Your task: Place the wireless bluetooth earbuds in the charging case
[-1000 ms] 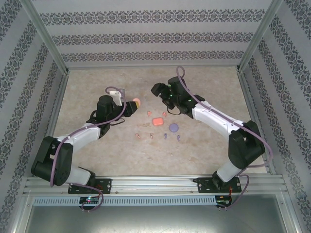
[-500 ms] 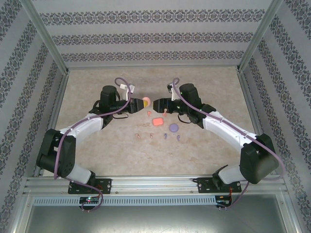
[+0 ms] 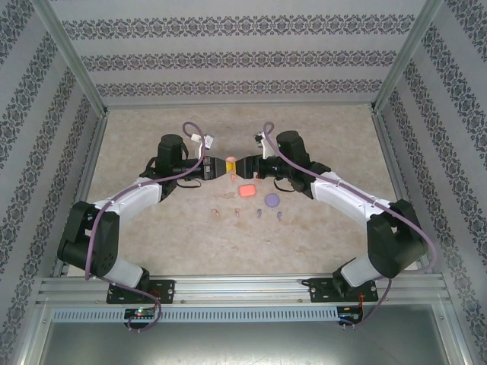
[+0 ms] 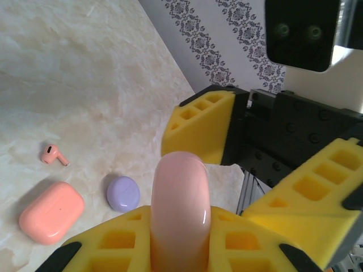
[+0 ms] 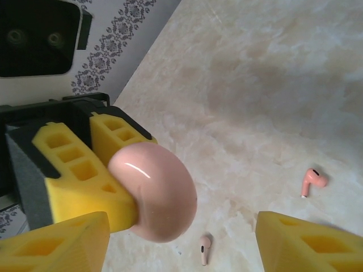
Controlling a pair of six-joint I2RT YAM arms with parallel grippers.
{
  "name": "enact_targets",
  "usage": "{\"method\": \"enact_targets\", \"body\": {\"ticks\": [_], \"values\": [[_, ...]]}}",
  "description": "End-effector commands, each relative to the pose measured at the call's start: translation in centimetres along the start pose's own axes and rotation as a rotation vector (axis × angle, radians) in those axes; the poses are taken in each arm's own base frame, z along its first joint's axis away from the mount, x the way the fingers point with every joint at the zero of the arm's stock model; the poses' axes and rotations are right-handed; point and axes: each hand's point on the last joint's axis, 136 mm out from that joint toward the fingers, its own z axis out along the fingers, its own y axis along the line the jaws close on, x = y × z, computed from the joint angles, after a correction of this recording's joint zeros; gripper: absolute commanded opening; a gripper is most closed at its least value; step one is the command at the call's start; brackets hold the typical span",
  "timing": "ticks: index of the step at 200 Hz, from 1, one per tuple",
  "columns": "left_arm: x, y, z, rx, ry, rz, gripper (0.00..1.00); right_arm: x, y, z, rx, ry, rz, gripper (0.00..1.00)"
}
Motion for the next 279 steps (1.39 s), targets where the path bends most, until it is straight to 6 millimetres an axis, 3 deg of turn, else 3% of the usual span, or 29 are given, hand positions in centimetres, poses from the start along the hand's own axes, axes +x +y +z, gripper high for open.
{"method": "enact_targets", "body": {"ticks": [1,57,79,106,168,220,279], "values": [[-1.4,-2.6,-0.2,0.068,-0.015,0.061,0.0,-0.8,-0.2,0.3,-0.016,-0.02,-0.012,0.67],[-1.1,-4.8,-0.9,0.108,-0.014,0.101,0.0,0.3,-4.6,0.4,0.058,-0.033,0.087,0.6],[-1.1,-5.2,-1.0,0.109,-0.018,0.11,0.0,0.4,-5.2,0.4,0.054,-0.032,0.117,0.58],[-1.0,-5.2,-1.1,0.103,-0.018,0.109,0.0,0.3,-4.2,-0.7,0.027,-0.046,0.121,0.58],[-1.5,-5.1,-1.2,0.101,-0.064,0.112,0.0,-1.2,0.0,-3.7,-0.117,-0.154,0.164,0.58],[-2.0,-5.4,-1.0,0.126,-0.096,0.105,0.0,-2.8,1.3,-3.2,-0.22,-0.193,0.207,0.52],[-2.1,-5.4,-0.6,0.13,-0.093,0.107,0.0,-2.3,1.9,-2.0,-0.238,-0.164,0.201,0.46]]}}
